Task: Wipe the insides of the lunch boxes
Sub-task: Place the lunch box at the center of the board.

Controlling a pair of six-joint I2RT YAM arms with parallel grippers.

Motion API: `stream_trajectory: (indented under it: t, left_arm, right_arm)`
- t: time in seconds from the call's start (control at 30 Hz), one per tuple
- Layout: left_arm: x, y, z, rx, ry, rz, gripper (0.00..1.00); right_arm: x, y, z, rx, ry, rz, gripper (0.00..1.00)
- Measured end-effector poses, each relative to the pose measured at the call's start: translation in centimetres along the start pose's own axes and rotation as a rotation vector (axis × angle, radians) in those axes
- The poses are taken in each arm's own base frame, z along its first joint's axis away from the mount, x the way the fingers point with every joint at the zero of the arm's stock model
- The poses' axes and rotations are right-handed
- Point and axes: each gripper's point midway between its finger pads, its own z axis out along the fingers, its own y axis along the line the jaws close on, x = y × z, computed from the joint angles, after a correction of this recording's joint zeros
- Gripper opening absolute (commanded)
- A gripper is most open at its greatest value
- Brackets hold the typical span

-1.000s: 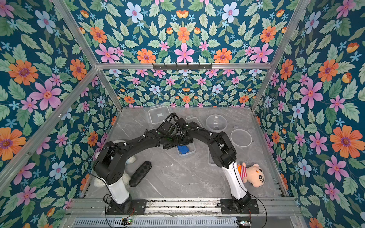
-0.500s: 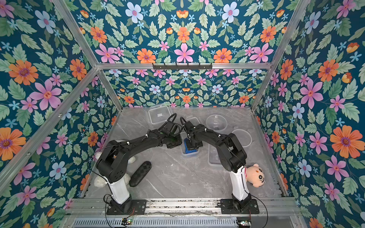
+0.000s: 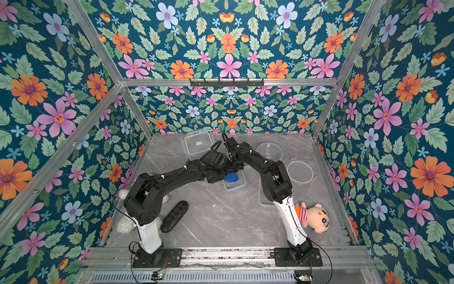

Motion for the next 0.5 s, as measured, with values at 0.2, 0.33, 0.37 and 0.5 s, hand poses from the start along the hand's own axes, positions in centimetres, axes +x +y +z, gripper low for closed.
stream_trajectory:
  t: [0.2, 0.33, 0.37, 0.5]
  left_arm:
    - [-1.1, 1.5, -1.2, -0.01, 0.011, -0.009, 0.2]
    - [-3.0, 1.8, -2.9, -0.007, -0.029, -0.022, 0.46]
    - [-3.5, 1.9, -3.5, -0.006, -0.046, -0.026, 0.5]
    - [-5.0, 1.4, -6.5, 0.028, -0.108, -0.034, 0.54]
  right_arm:
    - [0.1, 1.8, -7.8, -0.334, -0.122, 0.104, 0.0]
    - [1.3, 3.4, -14.0, -0.399, -0.214, 0.045, 0.0]
    - [2.4, 3.5, -15.2, -0.398, -0.222, 0.027, 0.0]
    - [10.3, 2.3, -17.5, -0.317, -0.201, -0.03, 0.0]
